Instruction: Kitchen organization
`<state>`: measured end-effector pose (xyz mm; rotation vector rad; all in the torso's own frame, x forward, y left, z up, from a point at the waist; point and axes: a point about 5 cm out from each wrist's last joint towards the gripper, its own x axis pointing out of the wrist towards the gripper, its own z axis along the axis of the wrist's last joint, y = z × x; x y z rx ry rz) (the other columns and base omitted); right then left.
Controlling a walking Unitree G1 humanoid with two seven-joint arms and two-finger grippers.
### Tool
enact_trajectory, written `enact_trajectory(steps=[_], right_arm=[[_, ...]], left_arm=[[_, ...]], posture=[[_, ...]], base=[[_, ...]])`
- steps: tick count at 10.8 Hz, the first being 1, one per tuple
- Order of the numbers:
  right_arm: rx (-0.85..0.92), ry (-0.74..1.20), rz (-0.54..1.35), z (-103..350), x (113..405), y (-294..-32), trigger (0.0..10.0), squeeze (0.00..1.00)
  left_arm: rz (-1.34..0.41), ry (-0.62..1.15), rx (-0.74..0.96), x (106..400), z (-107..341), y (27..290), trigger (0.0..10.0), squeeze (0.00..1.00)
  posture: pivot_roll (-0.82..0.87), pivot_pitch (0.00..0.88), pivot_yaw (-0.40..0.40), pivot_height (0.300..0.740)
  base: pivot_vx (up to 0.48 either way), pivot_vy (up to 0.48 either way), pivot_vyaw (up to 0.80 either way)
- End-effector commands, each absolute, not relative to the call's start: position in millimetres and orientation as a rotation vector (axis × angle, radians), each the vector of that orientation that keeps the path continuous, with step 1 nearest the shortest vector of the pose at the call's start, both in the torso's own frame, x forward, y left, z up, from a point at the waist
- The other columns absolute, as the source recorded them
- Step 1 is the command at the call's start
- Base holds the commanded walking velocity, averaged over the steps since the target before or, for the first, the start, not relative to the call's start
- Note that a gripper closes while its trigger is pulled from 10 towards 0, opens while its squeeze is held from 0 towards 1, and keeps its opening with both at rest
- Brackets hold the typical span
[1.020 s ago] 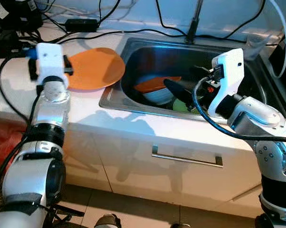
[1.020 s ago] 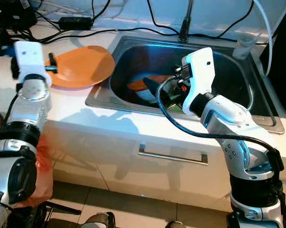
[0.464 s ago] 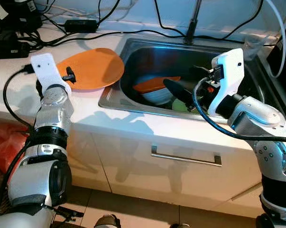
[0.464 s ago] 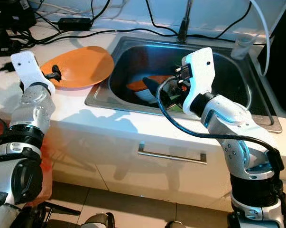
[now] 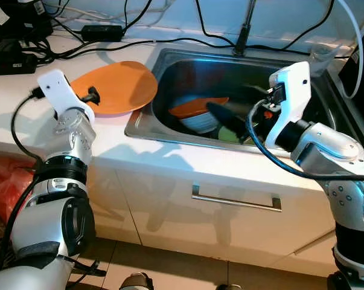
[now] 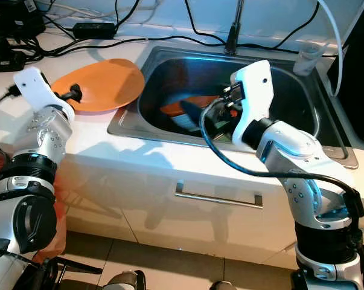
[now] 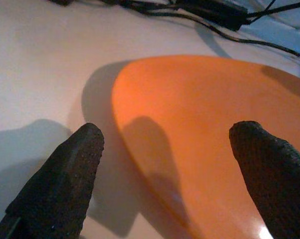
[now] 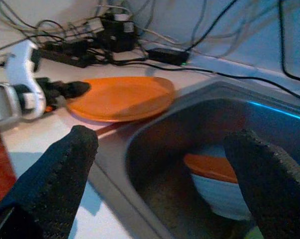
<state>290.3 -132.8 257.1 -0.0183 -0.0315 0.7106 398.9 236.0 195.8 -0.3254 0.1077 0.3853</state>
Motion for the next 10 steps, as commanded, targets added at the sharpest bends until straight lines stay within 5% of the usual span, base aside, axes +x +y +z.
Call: enact_trajectory(steps=[1,8,10], right_arm=[[-0.016,-0.041,0.732,260,286,-132,10.0,0.00],[-0.032,-0.031,0.717,259,285,-134,10.0,0.00],[-0.034,-0.032,0.711,259,285,-135,10.0,0.00]], left_arm=[[0.364,0.116,-0.369,402,201,231,10.0,0.00],[0.318,0.184,-0.623,406,196,219,10.0,0.00],[0.336,0.207,-0.809,406,193,218,10.0,0.00]], posture=[[-0.04,0.067,0.009,0.740],[-0.05,0.068,0.016,0.740],[-0.05,0.069,0.017,0.740]], base=[[0.000,0.000,0.00],[0.000,0.000,0.00],[0.000,0.000,0.00]])
